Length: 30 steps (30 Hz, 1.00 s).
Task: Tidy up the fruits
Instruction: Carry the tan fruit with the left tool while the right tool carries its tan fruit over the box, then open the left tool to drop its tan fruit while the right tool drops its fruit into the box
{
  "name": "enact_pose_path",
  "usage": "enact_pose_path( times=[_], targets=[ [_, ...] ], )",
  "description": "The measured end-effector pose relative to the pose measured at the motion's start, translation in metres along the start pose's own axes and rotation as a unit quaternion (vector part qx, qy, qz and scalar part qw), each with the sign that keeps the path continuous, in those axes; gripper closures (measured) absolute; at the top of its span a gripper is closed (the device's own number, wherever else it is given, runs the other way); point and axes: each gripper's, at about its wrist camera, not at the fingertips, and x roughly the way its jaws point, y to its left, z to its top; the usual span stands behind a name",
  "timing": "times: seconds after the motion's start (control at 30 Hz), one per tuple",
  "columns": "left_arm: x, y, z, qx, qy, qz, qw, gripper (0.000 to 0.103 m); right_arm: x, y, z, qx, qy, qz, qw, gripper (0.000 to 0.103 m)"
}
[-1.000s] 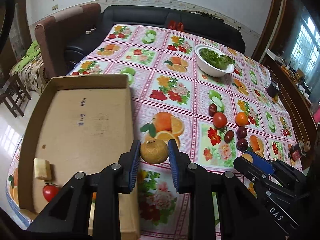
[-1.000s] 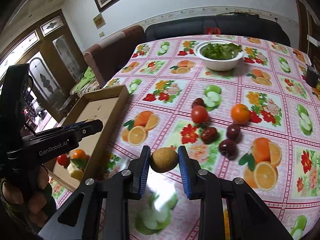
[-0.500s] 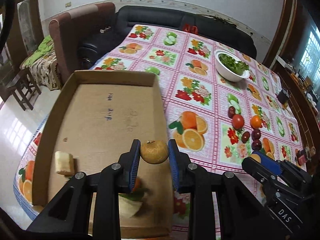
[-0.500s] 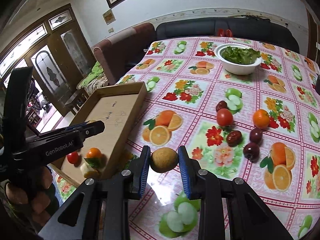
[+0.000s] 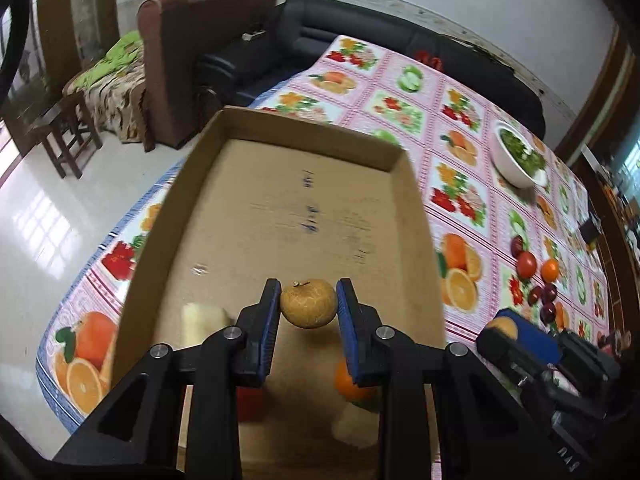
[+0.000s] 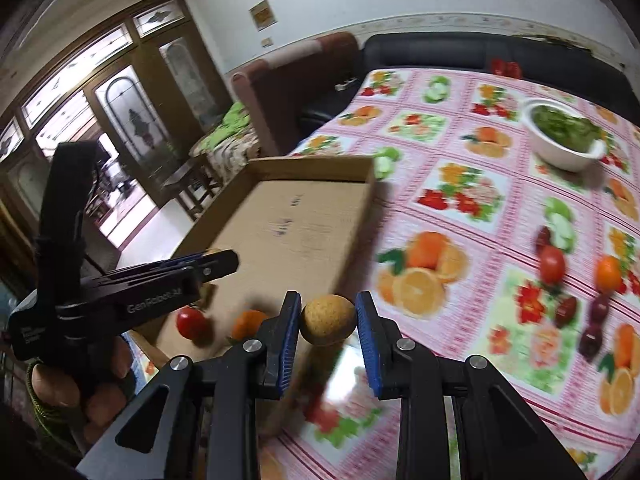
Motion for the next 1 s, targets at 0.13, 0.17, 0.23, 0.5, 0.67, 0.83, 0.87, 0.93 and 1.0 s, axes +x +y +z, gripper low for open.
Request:
enact_pose_path(
  times=[0.13,0.17,0.23,0.5,0.67,0.83,0.87,0.93,1.0],
  targets=[
    [0.007,0.010,0.006,-0.008,0.002,0.008,0.9999,0.077,0.024,0.018,0.005,-0.015,0.014,0.013,1.000,0.075],
    [0.008,0.011,0.007,-0.009,0.003,0.009,0.9999,0.077,0.030,0.021,0.007,-0.018,0.019,0.015,1.000,0.075],
    [0.012,0.015,0.007,-0.012,0.008,0.010,0.9998,0.077,0.041,0.026,0.010,-0.024,0.028,0.016,0.999,0.075],
    [0.029,0.023,0.007,-0.016,0.035,0.013,0.9992,0.077,0.085,0.041,0.013,-0.054,0.073,0.020,0.996,0.075],
    [0.035,0.021,0.003,-0.006,0.046,0.016,0.9988,0.077,0.100,0.045,0.007,-0.073,0.093,0.015,0.993,0.074],
    [0.035,0.019,0.003,0.001,0.049,0.023,0.9985,0.076,0.098,0.045,0.005,-0.079,0.094,0.013,0.992,0.074],
    [0.036,0.019,0.004,-0.001,0.050,0.022,0.9985,0.074,0.097,0.045,0.005,-0.080,0.093,0.011,0.992,0.073],
    [0.034,0.019,0.004,-0.001,0.048,0.022,0.9986,0.070,0.095,0.043,0.005,-0.078,0.091,0.014,0.993,0.072],
    [0.031,0.019,0.004,-0.004,0.046,0.021,0.9987,0.068,0.092,0.045,0.005,-0.080,0.087,0.016,0.993,0.065]
  ],
)
